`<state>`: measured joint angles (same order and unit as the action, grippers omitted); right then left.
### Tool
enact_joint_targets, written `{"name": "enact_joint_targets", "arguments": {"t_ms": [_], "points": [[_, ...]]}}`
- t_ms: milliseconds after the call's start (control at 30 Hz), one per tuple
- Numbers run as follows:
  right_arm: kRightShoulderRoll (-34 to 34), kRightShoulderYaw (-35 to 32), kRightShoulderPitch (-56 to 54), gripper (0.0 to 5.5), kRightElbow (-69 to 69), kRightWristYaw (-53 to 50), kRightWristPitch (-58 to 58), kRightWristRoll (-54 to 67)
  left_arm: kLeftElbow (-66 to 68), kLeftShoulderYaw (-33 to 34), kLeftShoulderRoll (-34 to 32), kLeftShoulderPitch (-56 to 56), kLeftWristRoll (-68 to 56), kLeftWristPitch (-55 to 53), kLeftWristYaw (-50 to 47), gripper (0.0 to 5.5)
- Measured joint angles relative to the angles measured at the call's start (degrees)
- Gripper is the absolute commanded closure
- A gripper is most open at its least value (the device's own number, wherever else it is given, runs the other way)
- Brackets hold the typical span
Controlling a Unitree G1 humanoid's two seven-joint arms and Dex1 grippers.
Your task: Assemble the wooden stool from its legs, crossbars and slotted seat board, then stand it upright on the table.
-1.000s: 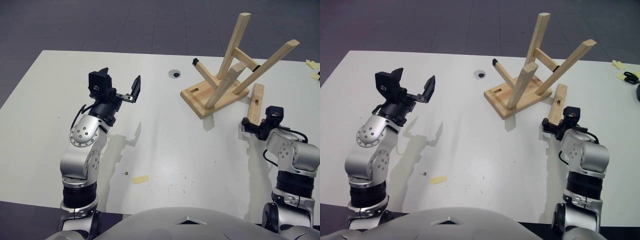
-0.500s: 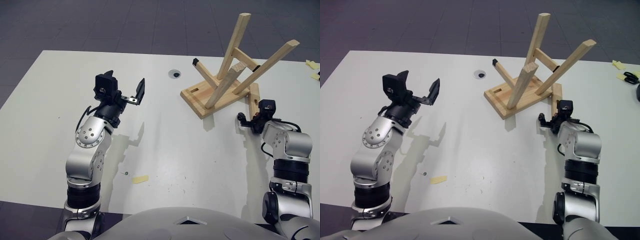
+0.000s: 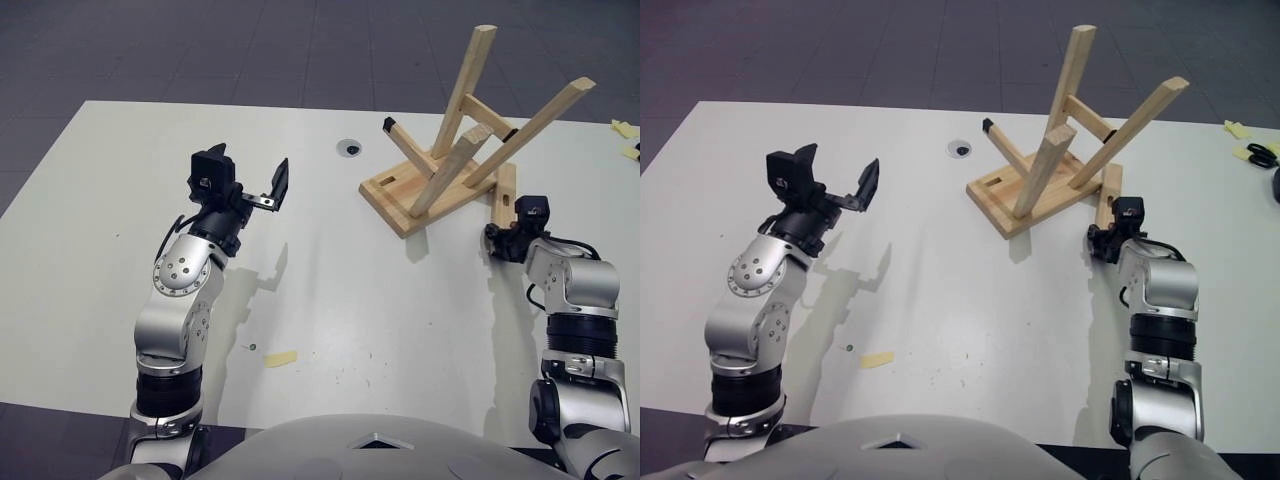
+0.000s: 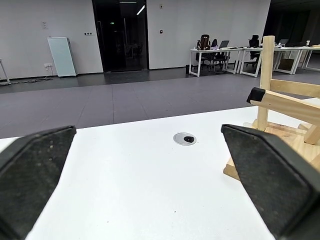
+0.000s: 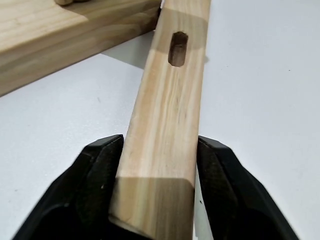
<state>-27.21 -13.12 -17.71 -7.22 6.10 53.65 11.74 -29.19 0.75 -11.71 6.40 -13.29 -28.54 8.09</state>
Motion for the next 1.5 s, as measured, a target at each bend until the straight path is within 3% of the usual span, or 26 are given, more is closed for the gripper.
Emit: {"name": "enact_joint_targets", "arguments": {"t_ms": [500, 700, 900, 1167, 1500], "points": [[4.72, -3.13, 0.3, 3.41, -1.0, -5.25, -6.83, -1.62, 0.18, 1.43, 1.31, 1.56, -1.14, -0.33, -0.23, 0.1], [4.73, -5.74, -7.72, 3.41, -9.15, -11.82, -24.56, -5.46, -1.57, 10.34, 4.4, 4.07, -11.58, -2.84, -2.41, 0.1], [0.0, -6.04, -19.09, 3.41, -11.91, -14.04, -46.09, -9.79, -1.03, 20.78, 2.94, 12.48, -25.18, -5.15, -4.47, 0.1], [-1.11, 0.98, -21.17, 3.41, -4.8, -2.42, -62.58, -10.19, 1.8, 22.58, -0.95, 15.14, -35.3, -8.6, -2.82, 0.1], [-2.88, 5.1, -14.06, 3.42, 7.09, 18.67, -63.38, -0.45, 3.19, 26.62, -5.11, 21.09, -64.54, -11.49, -4.35, 0.1]]}}
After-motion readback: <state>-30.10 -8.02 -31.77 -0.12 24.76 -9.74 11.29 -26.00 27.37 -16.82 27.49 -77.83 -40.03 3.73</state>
